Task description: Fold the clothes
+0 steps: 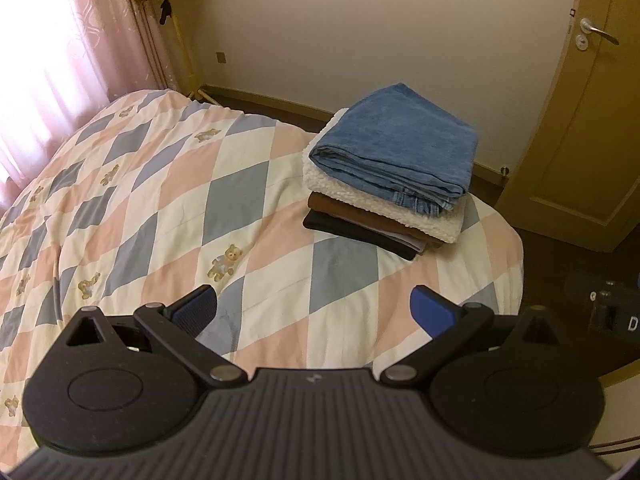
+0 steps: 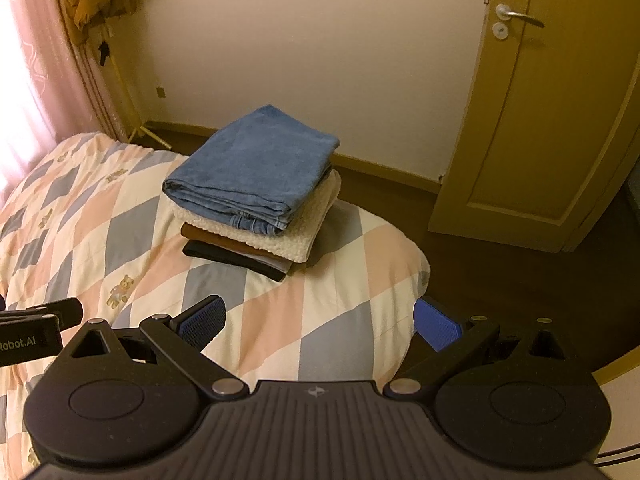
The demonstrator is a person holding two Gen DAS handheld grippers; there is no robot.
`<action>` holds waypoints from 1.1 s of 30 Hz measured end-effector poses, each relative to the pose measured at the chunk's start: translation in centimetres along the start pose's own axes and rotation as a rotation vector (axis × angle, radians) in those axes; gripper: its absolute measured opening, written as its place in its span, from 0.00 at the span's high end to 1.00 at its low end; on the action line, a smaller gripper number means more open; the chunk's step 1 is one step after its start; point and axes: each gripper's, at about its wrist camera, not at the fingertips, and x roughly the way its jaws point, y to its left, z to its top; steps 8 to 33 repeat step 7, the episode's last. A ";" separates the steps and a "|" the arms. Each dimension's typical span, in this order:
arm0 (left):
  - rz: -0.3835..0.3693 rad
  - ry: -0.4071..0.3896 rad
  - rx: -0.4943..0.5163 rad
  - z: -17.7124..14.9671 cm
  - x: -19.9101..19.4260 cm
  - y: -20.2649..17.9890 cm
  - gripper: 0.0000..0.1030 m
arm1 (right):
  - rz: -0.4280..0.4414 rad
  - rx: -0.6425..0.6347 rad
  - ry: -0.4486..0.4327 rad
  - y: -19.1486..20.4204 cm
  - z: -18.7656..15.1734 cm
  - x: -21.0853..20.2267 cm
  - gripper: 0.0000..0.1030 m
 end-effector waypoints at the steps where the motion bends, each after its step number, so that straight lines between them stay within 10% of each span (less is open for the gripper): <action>1: -0.003 -0.004 0.004 -0.2 -0.3 -0.1 0.01 | -0.001 0.003 -0.003 -0.1 -0.2 -0.2 0.00; 33: -0.027 -0.032 0.022 -1.0 -1.6 -0.9 0.01 | -0.006 0.020 -0.018 -0.9 -1.2 -1.6 0.00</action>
